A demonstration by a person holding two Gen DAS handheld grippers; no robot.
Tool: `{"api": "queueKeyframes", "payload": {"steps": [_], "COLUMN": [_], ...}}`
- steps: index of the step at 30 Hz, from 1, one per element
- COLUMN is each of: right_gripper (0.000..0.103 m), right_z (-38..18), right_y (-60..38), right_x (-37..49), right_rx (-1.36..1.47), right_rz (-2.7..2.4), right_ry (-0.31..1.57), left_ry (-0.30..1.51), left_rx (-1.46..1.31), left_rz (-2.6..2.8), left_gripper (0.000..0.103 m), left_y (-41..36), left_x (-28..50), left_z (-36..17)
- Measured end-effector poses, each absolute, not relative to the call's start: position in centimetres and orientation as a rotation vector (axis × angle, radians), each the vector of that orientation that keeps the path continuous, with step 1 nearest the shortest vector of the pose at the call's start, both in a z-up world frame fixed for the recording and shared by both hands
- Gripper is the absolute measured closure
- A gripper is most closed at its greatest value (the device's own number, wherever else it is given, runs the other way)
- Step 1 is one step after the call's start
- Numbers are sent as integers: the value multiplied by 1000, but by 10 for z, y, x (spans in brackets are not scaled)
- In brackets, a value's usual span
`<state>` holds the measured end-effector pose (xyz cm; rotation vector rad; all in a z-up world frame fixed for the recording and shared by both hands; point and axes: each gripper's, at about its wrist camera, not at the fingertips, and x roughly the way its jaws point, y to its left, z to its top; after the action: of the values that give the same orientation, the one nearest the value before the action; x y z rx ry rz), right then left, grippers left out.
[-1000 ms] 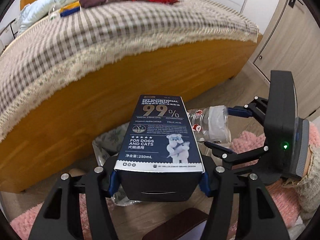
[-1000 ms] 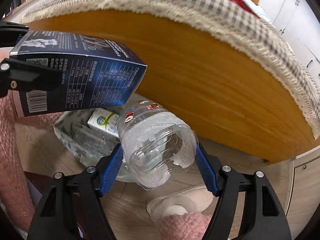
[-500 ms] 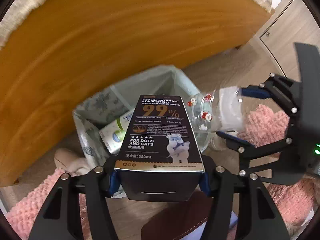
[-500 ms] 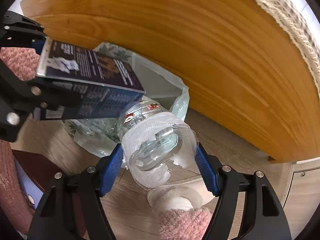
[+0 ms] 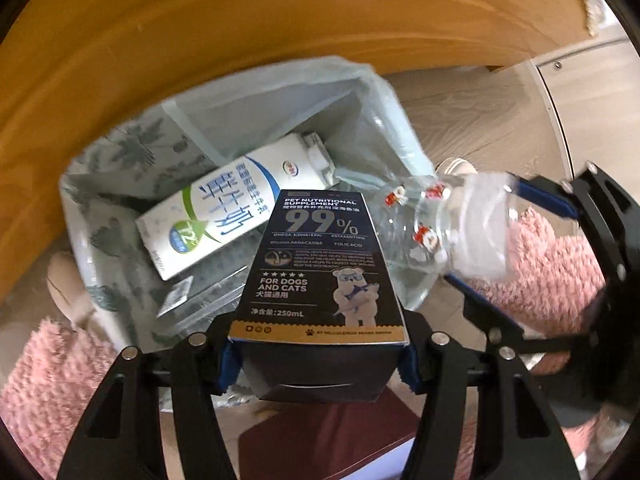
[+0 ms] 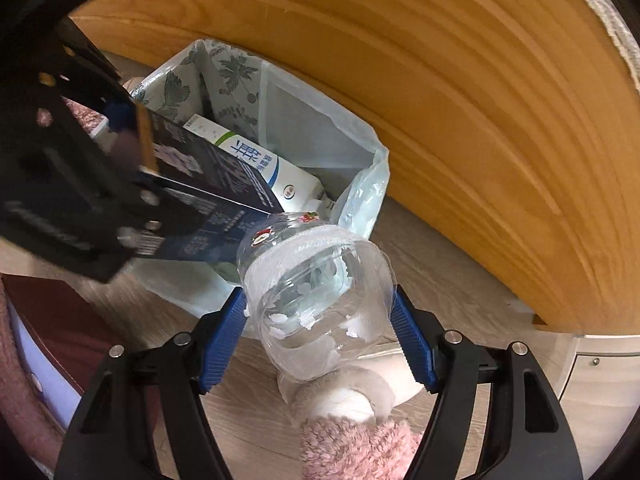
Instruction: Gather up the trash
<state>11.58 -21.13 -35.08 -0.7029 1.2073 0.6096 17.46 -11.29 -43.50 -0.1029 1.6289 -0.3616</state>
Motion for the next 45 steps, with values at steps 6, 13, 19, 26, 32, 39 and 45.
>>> {"api": "queueKeyframes", "payload": {"steps": [6, 13, 19, 26, 32, 39, 45], "right_gripper": [34, 34, 34, 34, 35, 35, 35], "right_z": [-357, -365, -371, -369, -374, -373, -374], "right_y": [-209, -202, -201, -198, -194, -189, -185], "right_x": [121, 123, 139, 138, 137, 133, 135], "right_rx": [-722, -779, -736, -707, -739, -796, -788], "right_rz": [639, 633, 617, 580, 534, 514, 454], "right_ry": [1233, 1280, 1381, 1465, 1496, 1521, 1594], "left_ry": [1721, 1811, 1800, 1789, 1791, 1751, 1704], "left_rx": [-127, -227, -350, -389, -407, -451, -406], "left_rz": [-351, -316, -287, -288, -289, -287, -244], "left_gripper": [44, 44, 43, 43, 42, 42, 42], "left_y": [-117, -112, -98, -87, -88, -82, -88], "left_x": [186, 189, 190, 184, 179, 170, 177], "left_z": [-466, -495, -500, -495, -486, -475, -472]}}
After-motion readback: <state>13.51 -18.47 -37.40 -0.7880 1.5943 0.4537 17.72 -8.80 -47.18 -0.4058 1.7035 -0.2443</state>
